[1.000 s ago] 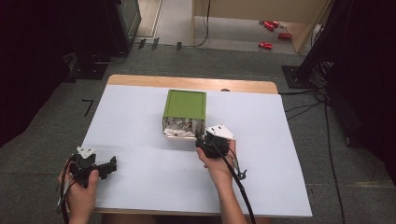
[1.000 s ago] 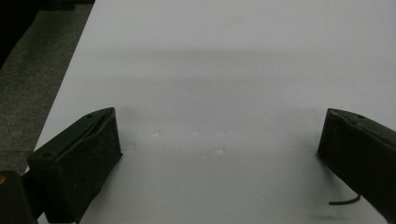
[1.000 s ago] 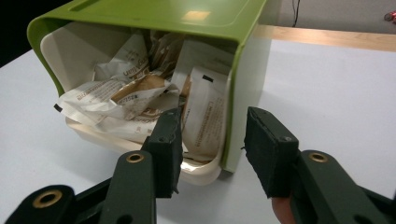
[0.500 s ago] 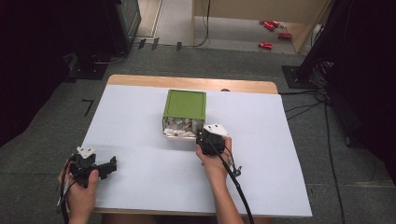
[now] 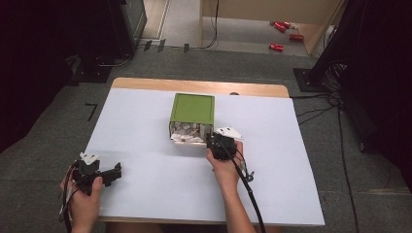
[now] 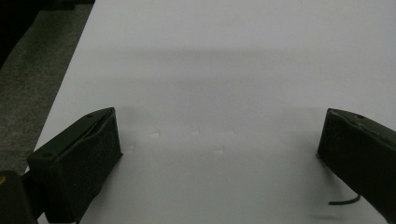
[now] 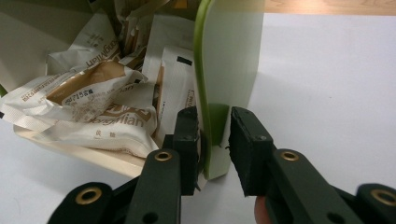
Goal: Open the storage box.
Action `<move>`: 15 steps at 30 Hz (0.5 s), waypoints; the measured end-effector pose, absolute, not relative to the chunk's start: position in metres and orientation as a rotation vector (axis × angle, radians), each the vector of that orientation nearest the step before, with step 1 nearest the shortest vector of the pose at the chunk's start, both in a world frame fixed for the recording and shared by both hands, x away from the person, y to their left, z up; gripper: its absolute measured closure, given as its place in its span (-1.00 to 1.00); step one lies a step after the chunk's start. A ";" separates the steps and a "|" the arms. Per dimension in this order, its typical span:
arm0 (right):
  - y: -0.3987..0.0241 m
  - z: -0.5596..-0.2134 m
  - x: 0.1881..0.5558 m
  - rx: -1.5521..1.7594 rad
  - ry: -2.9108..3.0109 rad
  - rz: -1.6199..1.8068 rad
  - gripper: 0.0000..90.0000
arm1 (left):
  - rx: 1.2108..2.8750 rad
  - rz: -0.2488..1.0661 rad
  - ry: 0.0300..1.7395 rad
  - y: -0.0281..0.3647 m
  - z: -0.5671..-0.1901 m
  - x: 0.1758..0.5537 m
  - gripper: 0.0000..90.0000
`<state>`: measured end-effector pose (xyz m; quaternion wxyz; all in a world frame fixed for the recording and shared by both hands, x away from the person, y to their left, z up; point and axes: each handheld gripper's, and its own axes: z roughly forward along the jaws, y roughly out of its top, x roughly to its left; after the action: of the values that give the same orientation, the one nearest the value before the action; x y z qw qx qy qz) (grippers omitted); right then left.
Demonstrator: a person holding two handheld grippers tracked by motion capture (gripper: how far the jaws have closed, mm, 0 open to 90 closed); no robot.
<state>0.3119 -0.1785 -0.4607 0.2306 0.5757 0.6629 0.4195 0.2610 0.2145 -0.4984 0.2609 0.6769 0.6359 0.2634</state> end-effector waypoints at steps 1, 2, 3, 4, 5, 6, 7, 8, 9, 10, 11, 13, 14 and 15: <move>-0.178 -0.460 0.312 1.582 1.827 1.147 0.66 | 1.834 0.713 1.721 0.215 -0.498 0.261 -1.00; -0.178 -0.460 0.312 1.583 1.828 1.142 0.66 | 1.833 0.713 1.722 0.215 -0.498 0.261 -1.00; -0.177 -0.460 0.312 1.585 1.827 1.138 0.66 | 1.833 0.713 1.721 0.215 -0.498 0.261 -1.00; -0.177 -0.460 0.312 1.585 1.827 1.138 0.66 | 1.833 0.713 1.721 0.215 -0.498 0.261 -1.00; -0.176 -0.460 0.313 1.591 1.824 1.127 0.66 | 1.834 0.713 1.721 0.215 -0.498 0.261 -1.00; -0.175 -0.460 0.313 1.597 1.823 1.120 0.66 | 1.834 0.713 1.721 0.215 -0.498 0.261 -1.00; -0.175 -0.459 0.314 1.607 1.818 1.117 0.67 | 1.835 0.713 1.721 0.215 -0.498 0.261 -1.00; -0.175 -0.459 0.314 1.627 1.809 1.121 0.68 | 1.834 0.713 1.721 0.215 -0.498 0.261 -1.00; -0.175 -0.459 0.315 1.634 1.807 1.120 0.68 | 1.834 0.713 1.722 0.214 -0.498 0.261 -1.00; -0.174 -0.459 0.315 1.630 1.806 1.114 0.68 | 1.834 0.713 1.721 0.215 -0.498 0.261 -1.00; -0.173 -0.460 0.316 1.632 1.802 1.108 0.67 | 1.834 0.713 1.722 0.214 -0.498 0.261 -1.00; -0.171 -0.461 0.318 1.625 1.813 1.077 0.62 | 1.835 0.714 1.721 0.215 -0.498 0.261 -1.00; -0.170 -0.462 0.320 1.619 1.818 1.064 0.61 | 1.835 0.714 1.721 0.215 -0.498 0.261 -1.00; -0.169 -0.462 0.322 1.626 1.816 1.058 0.60 | 1.835 0.713 1.721 0.215 -0.498 0.261 -1.00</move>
<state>0.3217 -0.1688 -0.4622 0.2397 0.5941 0.6635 0.3865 0.2611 0.2146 -0.4983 0.2601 0.6777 0.6354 0.2634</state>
